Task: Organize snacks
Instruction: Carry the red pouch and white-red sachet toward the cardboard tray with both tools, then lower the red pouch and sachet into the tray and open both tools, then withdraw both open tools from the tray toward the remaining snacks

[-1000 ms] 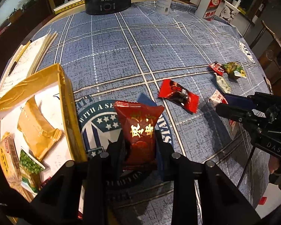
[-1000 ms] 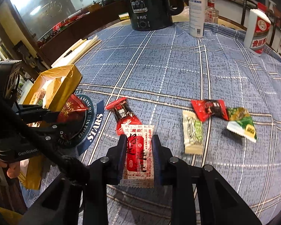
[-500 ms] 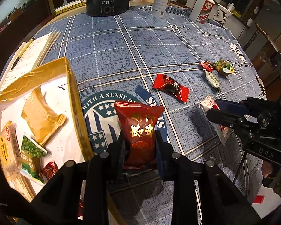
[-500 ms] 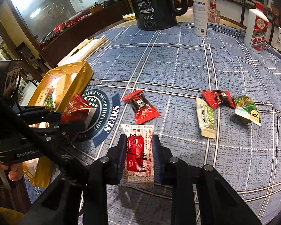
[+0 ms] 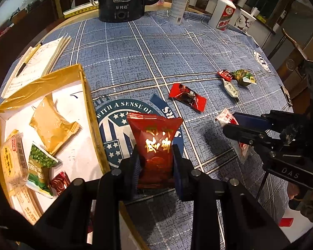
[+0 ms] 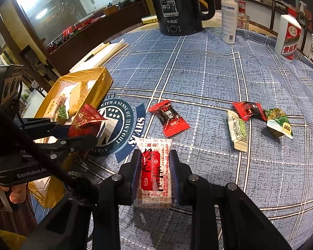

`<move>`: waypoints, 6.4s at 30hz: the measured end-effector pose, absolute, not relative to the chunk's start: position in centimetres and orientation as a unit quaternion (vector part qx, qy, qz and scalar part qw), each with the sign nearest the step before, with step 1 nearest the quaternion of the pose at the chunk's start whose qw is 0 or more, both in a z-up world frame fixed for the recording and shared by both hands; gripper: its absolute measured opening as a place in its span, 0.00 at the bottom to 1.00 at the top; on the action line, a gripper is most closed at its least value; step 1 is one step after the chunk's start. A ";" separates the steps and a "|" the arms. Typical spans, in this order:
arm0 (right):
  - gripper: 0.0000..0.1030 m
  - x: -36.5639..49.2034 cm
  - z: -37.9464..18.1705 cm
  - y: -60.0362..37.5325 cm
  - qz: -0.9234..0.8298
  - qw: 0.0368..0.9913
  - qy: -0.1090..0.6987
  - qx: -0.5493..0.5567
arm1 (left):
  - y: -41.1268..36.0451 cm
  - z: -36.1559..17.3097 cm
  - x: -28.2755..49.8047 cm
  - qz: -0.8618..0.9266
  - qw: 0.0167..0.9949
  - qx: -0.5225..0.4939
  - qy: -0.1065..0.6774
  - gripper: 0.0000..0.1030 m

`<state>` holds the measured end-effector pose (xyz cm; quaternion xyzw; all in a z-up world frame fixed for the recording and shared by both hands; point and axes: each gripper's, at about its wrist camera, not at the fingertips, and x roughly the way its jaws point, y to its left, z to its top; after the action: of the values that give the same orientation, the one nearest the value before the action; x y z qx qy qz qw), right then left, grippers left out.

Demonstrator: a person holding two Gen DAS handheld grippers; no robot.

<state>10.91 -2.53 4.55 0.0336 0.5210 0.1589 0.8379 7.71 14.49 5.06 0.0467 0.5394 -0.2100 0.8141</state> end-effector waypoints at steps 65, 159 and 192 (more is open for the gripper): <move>0.25 10.3 6.0 12.0 0.270 0.818 0.508 -0.001 | 30.5 7.6 2.4 -0.126 0.840 -0.017 0.527 0.29; 0.43 7.5 6.5 4.5 0.206 0.834 0.505 0.080 | 26.0 8.7 2.2 -0.171 0.839 0.004 0.517 0.71; 0.62 7.3 8.4 -12.5 0.055 0.869 0.477 0.120 | 11.5 6.9 9.0 -0.217 0.798 0.029 0.561 0.80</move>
<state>7.28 -12.47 8.36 0.1201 0.4767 0.0547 0.8691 8.95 11.48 6.93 0.0290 0.5610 -0.2171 0.7983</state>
